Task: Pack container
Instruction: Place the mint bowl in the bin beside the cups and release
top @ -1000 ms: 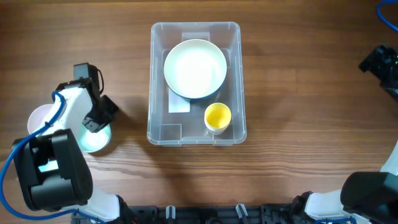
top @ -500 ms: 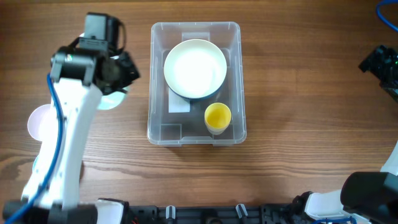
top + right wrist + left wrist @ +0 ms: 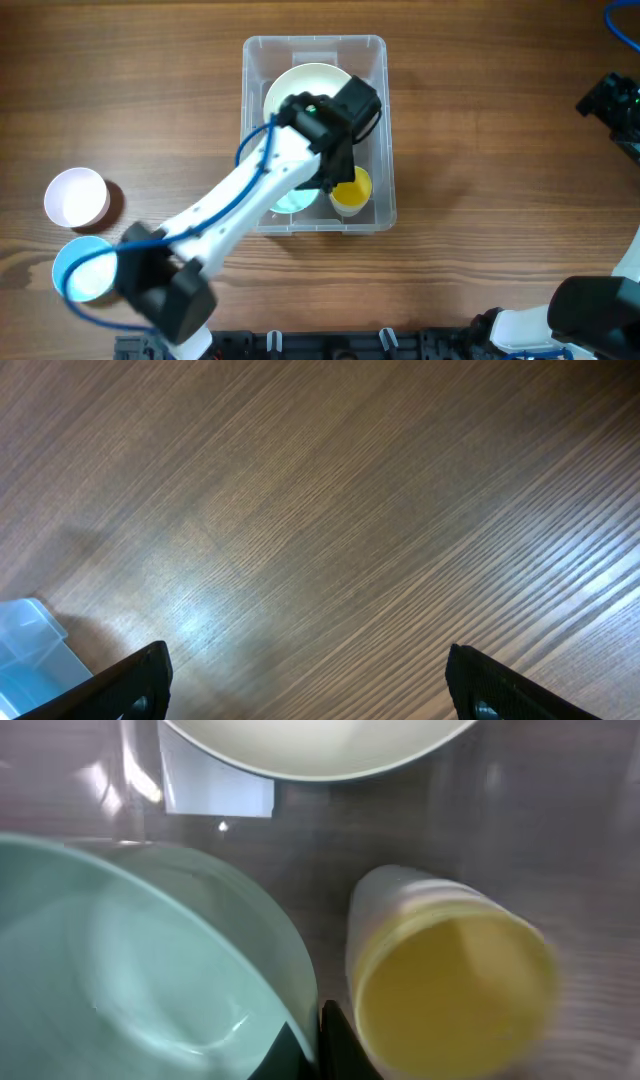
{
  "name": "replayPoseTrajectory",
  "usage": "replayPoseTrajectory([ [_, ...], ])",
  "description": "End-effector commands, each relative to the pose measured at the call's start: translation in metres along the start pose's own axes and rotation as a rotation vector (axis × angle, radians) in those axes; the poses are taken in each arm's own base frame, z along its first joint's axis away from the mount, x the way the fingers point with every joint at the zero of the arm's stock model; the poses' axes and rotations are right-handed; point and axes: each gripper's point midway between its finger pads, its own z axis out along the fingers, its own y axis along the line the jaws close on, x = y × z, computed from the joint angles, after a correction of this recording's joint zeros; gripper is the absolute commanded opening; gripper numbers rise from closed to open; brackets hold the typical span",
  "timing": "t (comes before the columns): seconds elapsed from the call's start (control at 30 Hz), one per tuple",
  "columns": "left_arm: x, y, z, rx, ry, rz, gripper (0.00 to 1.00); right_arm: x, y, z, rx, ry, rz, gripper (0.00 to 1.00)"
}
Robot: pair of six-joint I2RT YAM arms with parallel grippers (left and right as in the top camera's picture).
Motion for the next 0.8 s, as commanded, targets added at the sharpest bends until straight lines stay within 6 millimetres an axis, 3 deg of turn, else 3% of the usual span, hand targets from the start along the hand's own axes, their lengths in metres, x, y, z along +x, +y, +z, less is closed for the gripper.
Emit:
replayPoseTrajectory([
  [0.0,-0.003,0.007,0.030,-0.066,0.059,-0.042,0.04,0.004,0.004,0.006,-0.012,0.025,0.006,0.89],
  [0.17,-0.008,0.016,0.036,-0.084,0.076,-0.068,0.04,0.004,0.004,0.006,-0.012,0.025,0.006,0.89],
  [0.23,-0.005,0.017,0.036,-0.085,0.091,-0.065,0.28,0.004,0.004,0.006,-0.012,0.025,0.005,0.89],
  [0.37,-0.002,0.015,0.033,-0.069,0.105,-0.063,0.36,0.004,0.004,0.006,-0.011,0.026,0.005,0.89],
  [0.4,-0.002,0.016,0.027,-0.062,0.095,-0.062,0.36,0.004,0.004,0.006,-0.011,0.026,0.006,0.89],
  [0.47,-0.013,0.022,-0.005,-0.008,0.018,-0.062,0.36,0.004,0.004,0.006,-0.011,0.026,0.005,0.89],
  [0.53,-0.031,0.050,-0.047,0.026,-0.104,-0.132,0.37,0.004,0.004,0.006,-0.011,0.026,0.005,0.89],
  [0.57,-0.043,0.082,-0.079,0.046,-0.195,-0.205,0.46,0.004,0.004,0.006,-0.011,0.025,0.005,0.89],
  [0.6,-0.050,0.108,-0.096,0.049,-0.250,-0.263,0.59,0.004,0.004,0.006,-0.011,0.025,0.006,0.89],
  [0.63,-0.056,0.139,-0.113,0.039,-0.306,-0.342,0.66,0.004,0.004,0.006,-0.012,0.025,0.006,0.89],
  [0.7,-0.061,0.201,-0.136,-0.001,-0.386,-0.462,0.78,0.004,0.004,0.006,-0.012,0.025,0.006,0.89],
  [0.77,-0.062,0.269,-0.142,-0.076,-0.412,-0.614,0.81,0.004,0.004,0.006,-0.012,0.025,0.006,0.89],
])
